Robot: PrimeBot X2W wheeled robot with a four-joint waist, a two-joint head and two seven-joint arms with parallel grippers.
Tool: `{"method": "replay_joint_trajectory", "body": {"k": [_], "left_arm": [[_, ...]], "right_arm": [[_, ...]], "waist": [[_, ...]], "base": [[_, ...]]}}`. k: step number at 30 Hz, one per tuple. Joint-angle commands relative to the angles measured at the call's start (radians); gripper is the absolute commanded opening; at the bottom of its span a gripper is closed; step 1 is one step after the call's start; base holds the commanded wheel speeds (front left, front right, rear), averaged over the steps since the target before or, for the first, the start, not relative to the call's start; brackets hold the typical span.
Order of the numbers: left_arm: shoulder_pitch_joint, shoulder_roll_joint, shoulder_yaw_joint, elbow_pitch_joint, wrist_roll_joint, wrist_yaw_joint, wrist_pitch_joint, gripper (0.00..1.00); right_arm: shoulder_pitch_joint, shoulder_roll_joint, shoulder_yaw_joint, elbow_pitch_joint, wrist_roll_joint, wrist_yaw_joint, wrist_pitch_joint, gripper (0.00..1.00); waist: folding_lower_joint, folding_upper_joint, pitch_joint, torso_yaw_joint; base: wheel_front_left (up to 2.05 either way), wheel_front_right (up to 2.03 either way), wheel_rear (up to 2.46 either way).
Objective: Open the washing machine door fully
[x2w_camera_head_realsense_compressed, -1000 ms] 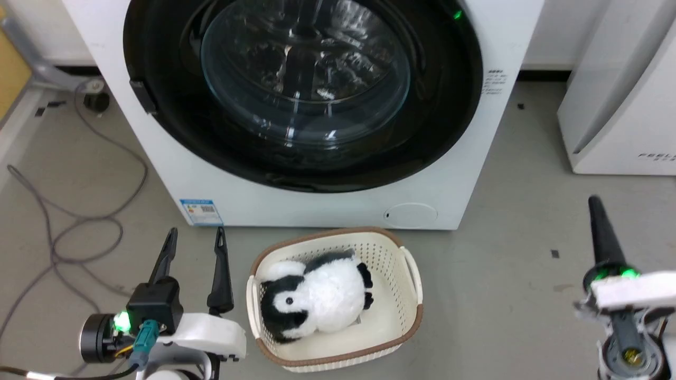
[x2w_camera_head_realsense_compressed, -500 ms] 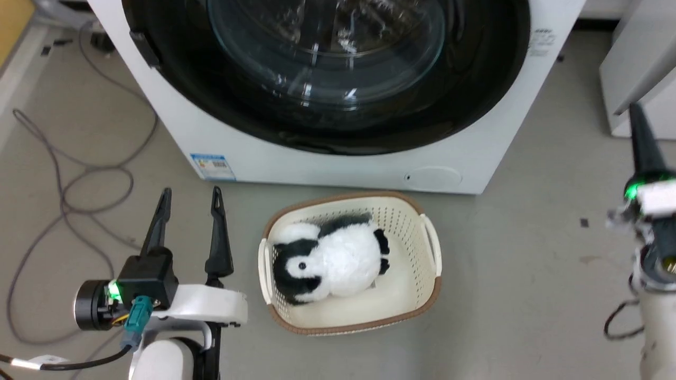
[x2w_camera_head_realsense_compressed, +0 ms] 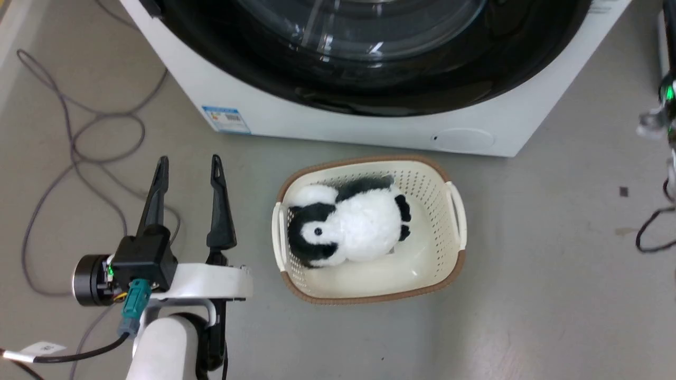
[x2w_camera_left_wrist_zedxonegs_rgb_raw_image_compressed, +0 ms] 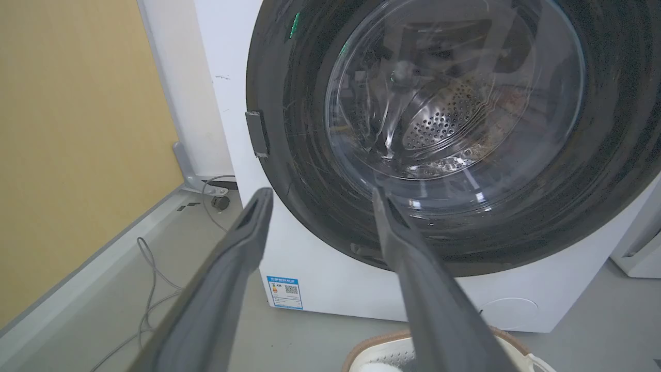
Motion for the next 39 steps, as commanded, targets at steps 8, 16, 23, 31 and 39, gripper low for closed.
{"method": "replay_joint_trajectory", "body": {"k": [8, 16, 23, 31, 39], "left_arm": [[-0.056, 0.000, -0.018, -0.010, -0.020, 0.021, -0.025, 1.00], [-0.076, 0.000, -0.028, -0.008, -0.031, 0.034, -0.042, 1.00], [-0.092, 0.000, -0.038, -0.007, -0.038, 0.041, -0.057, 1.00], [-0.100, 0.000, -0.037, -0.002, -0.044, 0.041, -0.066, 1.00], [-0.074, 0.000, -0.028, 0.017, -0.038, 0.030, -0.066, 1.00]], "right_arm": [[-0.199, -0.047, 0.077, 0.137, 0.046, 0.001, 0.023, 0.00], [-0.288, -0.063, 0.174, 0.194, 0.073, 0.001, 0.080, 0.00], [-0.342, -0.076, 0.252, 0.220, 0.142, 0.001, 0.188, 0.00], [-0.346, -0.085, 0.304, 0.181, 0.240, 0.001, 0.331, 0.00], [-0.241, -0.087, 0.319, 0.098, 0.288, 0.001, 0.391, 0.00]], "waist": [[-0.0001, -0.0001, 0.073, 0.038], [-0.0001, -0.0001, 0.104, 0.052], [-0.0001, -0.0001, 0.124, 0.057], [-0.0001, -0.0001, 0.132, 0.054], [-0.0001, -0.0001, 0.070, 0.038]], "base": [[0.00, 0.00, 0.00], [0.00, 0.00, 0.00], [0.00, 0.00, 0.00], [0.00, 0.00, 0.00], [0.00, 0.00, 0.00]]}}
